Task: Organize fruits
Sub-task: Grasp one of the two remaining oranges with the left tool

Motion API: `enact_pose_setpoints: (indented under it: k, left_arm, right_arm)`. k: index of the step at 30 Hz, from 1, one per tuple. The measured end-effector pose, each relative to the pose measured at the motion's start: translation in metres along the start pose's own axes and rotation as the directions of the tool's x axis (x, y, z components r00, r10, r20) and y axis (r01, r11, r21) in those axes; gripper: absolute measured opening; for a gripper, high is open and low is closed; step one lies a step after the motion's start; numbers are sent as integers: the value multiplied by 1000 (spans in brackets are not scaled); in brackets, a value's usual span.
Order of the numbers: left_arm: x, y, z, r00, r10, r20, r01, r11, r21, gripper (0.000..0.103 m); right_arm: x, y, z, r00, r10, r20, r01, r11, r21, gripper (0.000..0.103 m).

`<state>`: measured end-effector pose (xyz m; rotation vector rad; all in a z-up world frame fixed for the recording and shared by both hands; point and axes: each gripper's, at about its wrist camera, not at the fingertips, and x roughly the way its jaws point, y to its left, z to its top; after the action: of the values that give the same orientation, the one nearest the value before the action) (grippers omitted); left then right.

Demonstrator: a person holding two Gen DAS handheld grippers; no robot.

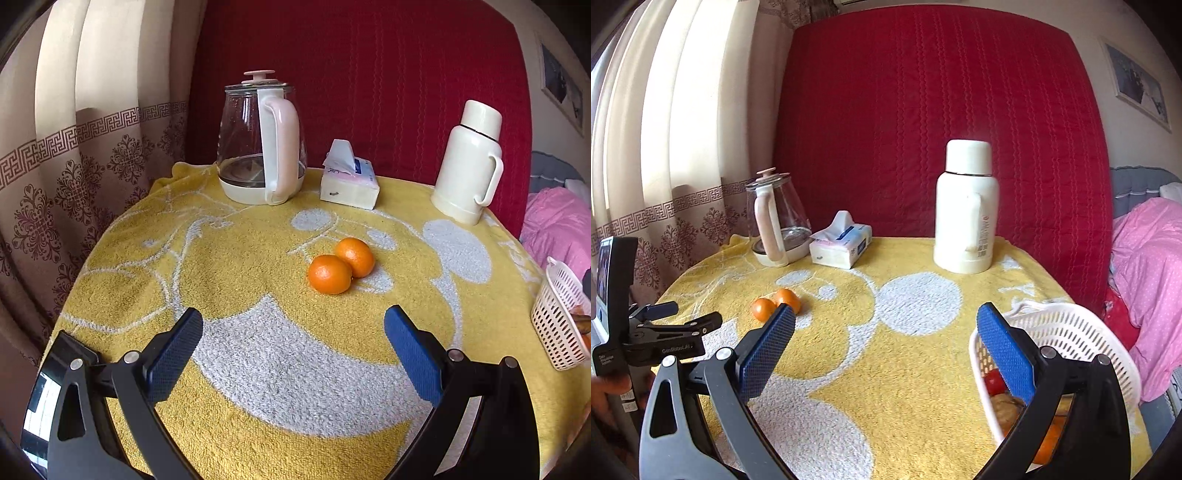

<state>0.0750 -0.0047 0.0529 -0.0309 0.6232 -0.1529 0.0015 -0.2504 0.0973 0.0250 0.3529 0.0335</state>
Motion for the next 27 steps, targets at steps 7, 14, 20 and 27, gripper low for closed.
enact_pose_setpoints:
  k: [7,14,20,27]
  left_arm:
    - [29,0,6,996,-26,-85,23,999,-37,98]
    - [56,-2,15,992,-8,-123,6,1000,-19,98]
    - [81,-14,25,987,-30,-158,36,999,37,98]
    - [106,-20,31,982,-29,-186,39,998,48,98]
  right_arm:
    - [27,18,-7,993,79,-92,-81,997,-17,100]
    - [46,20,-22,980,120,-161,-121,993,1,100]
    - [56,18,-32,966,158,-205,-156,987,28,100]
    - [59,15,-34,959,185,-215,-177,983,55,100]
